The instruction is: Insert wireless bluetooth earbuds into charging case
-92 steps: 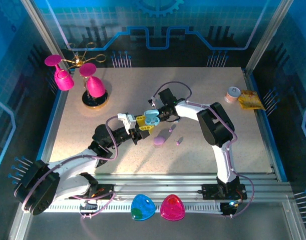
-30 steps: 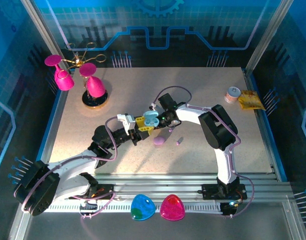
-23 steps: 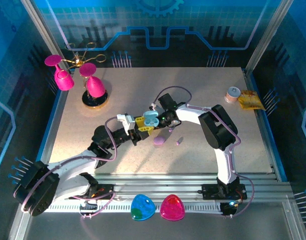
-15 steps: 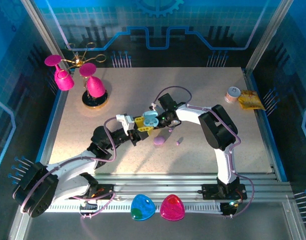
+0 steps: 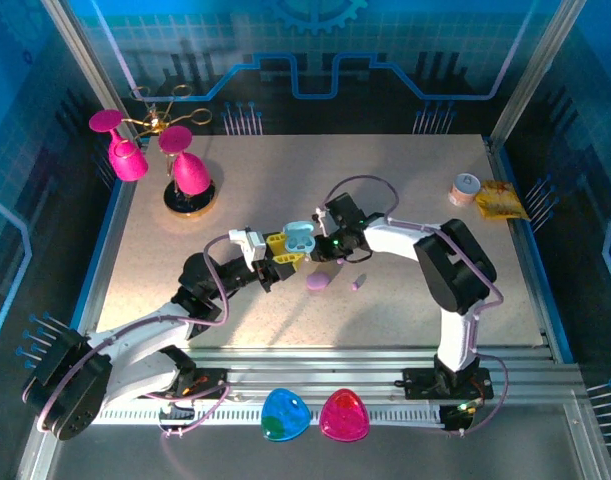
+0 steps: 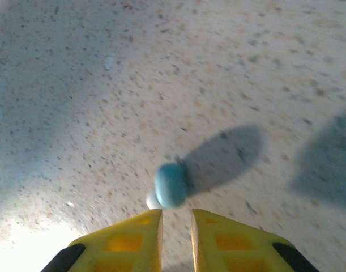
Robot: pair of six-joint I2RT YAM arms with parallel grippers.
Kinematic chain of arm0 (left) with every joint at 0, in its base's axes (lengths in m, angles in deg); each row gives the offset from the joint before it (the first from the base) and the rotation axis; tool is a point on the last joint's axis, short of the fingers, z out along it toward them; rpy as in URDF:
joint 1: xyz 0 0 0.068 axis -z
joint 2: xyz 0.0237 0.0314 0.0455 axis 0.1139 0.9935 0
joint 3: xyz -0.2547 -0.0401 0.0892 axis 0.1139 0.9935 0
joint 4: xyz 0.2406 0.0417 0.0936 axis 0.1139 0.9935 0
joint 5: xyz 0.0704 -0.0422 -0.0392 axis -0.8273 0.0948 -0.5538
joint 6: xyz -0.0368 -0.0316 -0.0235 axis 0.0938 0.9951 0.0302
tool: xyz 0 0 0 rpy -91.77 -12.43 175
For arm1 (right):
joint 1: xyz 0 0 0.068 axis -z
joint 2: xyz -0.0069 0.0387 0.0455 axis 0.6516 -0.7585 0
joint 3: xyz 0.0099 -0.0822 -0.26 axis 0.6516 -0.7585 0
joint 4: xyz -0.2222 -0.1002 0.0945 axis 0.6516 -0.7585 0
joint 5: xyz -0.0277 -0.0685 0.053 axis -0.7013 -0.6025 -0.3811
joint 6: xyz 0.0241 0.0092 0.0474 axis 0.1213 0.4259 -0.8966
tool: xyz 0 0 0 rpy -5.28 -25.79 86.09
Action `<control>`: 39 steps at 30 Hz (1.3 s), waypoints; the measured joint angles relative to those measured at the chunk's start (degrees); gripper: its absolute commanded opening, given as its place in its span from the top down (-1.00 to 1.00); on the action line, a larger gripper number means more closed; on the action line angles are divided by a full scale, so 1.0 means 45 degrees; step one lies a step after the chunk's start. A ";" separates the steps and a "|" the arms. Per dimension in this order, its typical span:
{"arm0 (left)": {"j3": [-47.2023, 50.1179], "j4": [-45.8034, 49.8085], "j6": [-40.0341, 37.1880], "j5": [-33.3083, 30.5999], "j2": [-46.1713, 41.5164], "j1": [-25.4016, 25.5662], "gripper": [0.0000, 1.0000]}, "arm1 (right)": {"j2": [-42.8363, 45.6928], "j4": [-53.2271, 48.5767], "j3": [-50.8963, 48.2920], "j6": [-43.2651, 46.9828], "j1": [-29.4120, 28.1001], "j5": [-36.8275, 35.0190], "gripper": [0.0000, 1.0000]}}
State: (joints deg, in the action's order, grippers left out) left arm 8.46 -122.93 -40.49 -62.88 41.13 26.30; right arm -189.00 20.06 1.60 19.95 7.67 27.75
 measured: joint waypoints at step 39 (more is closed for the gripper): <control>0.0000 0.0573 -0.0272 0.0000 -0.0214 0.0000 0.60 | -0.1613 0.0243 0.1205 0.0019 0.0049 0.2118 0.31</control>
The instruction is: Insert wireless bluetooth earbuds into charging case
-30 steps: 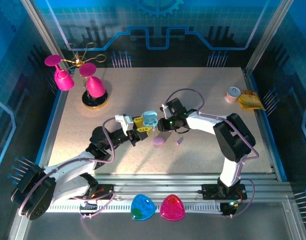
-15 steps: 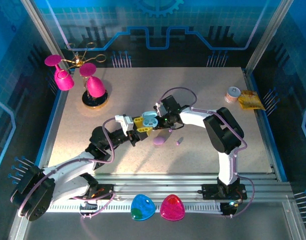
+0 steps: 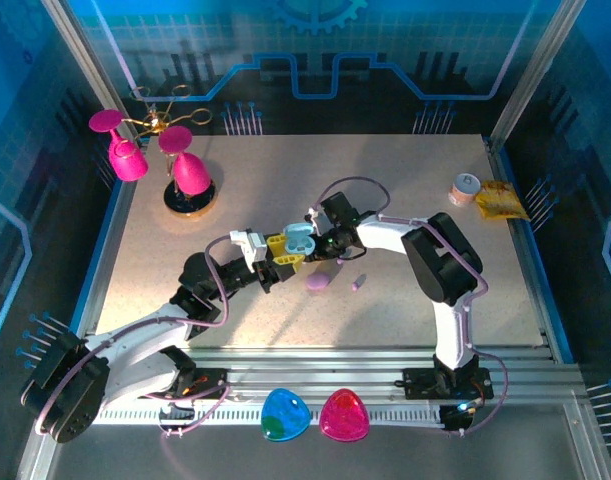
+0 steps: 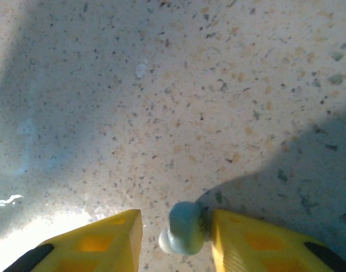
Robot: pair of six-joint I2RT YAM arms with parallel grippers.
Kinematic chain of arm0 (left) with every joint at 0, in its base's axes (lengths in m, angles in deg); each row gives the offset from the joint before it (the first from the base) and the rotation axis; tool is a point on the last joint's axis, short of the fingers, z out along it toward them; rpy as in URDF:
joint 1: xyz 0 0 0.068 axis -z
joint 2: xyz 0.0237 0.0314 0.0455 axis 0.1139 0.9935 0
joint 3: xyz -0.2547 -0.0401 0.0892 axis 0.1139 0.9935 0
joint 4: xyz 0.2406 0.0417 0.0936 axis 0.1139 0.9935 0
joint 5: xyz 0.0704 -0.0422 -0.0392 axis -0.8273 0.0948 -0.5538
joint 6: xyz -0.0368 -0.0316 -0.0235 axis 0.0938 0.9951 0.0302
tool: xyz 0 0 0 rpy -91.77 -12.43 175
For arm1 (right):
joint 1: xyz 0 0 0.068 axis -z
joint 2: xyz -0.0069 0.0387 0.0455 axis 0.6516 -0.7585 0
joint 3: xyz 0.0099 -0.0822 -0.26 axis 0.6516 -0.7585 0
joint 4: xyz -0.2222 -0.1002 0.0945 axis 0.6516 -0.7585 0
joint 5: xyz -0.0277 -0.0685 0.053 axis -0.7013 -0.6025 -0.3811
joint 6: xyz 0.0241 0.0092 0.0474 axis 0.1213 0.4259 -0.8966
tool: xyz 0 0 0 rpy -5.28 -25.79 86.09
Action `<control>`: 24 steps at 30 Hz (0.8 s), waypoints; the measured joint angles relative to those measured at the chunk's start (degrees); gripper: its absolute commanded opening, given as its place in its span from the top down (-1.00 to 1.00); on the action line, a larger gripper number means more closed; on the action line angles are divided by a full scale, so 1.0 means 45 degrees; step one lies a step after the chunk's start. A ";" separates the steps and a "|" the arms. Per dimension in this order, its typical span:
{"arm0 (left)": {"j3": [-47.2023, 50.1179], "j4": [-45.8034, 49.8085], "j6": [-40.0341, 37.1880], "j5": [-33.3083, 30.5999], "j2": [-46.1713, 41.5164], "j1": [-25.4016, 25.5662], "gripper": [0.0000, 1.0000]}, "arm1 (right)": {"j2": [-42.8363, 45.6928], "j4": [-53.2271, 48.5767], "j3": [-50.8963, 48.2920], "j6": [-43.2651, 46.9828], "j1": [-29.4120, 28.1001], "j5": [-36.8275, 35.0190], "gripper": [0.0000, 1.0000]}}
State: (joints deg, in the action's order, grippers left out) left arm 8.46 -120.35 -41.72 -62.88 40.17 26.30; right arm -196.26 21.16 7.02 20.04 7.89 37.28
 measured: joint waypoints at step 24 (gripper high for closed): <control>0.0151 0.0053 -0.0005 -0.0092 -0.0214 0.0000 0.59 | -0.0306 0.0865 -0.0126 -0.0379 0.0015 0.1394 0.44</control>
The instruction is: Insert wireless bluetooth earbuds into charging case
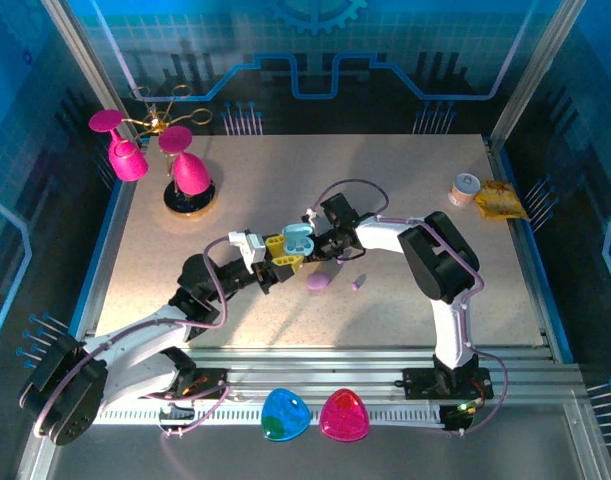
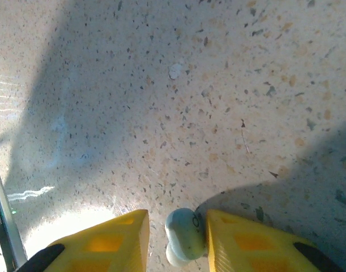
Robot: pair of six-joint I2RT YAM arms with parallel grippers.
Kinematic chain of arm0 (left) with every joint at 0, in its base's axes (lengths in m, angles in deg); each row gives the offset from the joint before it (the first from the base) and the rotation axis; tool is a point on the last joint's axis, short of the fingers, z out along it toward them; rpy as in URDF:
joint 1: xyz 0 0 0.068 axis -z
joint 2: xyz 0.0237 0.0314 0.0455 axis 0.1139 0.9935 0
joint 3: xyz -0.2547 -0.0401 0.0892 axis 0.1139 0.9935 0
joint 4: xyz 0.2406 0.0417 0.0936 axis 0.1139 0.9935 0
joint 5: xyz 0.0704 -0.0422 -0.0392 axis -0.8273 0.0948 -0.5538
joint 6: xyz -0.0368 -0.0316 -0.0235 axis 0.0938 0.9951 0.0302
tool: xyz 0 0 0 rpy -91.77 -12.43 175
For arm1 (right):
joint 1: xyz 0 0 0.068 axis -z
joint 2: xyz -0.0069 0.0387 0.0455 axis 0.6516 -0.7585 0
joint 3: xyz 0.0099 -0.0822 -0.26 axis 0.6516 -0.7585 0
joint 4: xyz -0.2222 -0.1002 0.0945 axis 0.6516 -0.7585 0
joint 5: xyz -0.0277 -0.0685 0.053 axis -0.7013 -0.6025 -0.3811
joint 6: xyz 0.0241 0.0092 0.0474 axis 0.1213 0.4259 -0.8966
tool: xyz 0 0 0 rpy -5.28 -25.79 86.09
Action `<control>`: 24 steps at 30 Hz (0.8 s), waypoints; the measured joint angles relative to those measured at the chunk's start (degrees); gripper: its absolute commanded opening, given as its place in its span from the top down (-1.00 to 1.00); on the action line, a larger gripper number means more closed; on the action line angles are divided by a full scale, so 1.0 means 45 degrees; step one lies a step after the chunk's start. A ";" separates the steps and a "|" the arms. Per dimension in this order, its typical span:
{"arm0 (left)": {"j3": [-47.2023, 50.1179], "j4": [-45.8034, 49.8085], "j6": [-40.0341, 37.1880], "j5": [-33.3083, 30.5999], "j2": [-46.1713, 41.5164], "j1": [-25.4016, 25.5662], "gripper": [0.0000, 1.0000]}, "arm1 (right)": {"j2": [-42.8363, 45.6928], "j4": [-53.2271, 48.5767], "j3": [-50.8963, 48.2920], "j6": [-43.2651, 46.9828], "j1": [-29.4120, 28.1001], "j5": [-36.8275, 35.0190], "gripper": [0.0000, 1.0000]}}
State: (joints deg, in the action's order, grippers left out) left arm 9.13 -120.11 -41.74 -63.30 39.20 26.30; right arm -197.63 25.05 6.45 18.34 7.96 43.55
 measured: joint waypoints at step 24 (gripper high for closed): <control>0.0015 -0.0005 0.0000 0.0000 -0.0053 0.0000 0.59 | 0.0097 -0.1739 0.0792 0.1433 -0.0685 -0.2409 0.70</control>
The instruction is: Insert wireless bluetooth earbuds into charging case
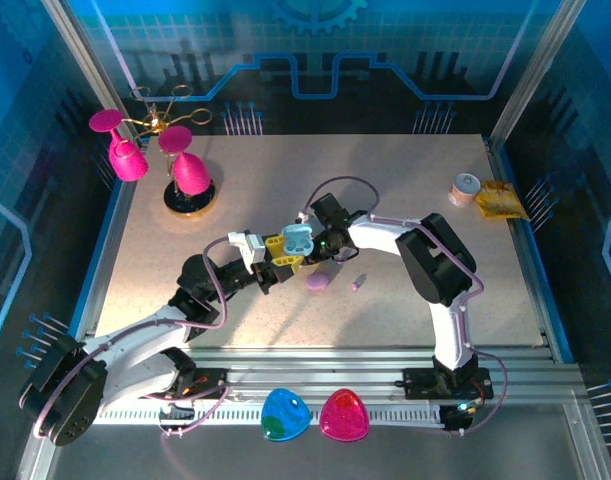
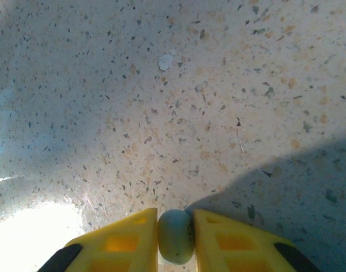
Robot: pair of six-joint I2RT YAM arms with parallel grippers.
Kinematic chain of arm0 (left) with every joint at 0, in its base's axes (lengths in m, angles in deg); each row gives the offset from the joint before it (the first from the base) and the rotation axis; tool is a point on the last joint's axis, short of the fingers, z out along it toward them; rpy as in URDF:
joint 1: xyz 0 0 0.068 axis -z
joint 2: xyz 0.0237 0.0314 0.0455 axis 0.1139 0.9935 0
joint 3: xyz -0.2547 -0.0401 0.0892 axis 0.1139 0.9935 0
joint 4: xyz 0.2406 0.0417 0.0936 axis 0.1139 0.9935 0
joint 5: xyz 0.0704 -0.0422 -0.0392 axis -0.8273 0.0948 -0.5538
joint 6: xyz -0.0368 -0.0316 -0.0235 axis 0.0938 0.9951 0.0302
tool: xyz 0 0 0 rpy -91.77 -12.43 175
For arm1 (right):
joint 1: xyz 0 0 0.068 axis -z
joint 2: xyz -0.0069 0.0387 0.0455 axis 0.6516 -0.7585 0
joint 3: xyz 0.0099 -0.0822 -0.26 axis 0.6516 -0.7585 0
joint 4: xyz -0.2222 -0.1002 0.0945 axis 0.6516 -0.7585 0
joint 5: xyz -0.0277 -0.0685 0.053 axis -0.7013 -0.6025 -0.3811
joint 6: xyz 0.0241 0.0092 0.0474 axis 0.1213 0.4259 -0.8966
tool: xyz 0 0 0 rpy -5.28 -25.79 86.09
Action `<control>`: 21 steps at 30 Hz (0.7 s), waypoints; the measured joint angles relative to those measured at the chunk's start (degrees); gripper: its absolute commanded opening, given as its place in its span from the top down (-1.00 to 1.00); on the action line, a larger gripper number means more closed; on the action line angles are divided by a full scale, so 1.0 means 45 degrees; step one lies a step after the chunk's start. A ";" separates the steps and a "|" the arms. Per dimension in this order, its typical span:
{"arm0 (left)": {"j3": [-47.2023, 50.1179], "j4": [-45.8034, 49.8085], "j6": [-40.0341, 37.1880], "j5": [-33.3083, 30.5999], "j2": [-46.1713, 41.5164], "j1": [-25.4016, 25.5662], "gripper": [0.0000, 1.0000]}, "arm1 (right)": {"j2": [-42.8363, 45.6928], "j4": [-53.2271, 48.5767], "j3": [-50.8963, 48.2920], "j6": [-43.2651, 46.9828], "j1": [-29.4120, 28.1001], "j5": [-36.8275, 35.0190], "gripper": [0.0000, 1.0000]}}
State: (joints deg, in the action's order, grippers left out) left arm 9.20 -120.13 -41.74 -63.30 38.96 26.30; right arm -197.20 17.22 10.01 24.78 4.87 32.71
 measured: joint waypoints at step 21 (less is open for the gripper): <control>0.0000 0.0476 -0.0087 0.0000 -0.0661 -0.0005 0.59 | 0.5542 -0.0204 -0.5299 -0.0695 0.1404 -0.4983 0.79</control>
State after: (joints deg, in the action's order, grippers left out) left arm 9.20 -117.99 -42.13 -63.30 35.99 26.28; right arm -172.26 16.31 -13.84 21.66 11.19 10.29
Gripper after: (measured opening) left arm 0.356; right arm 0.109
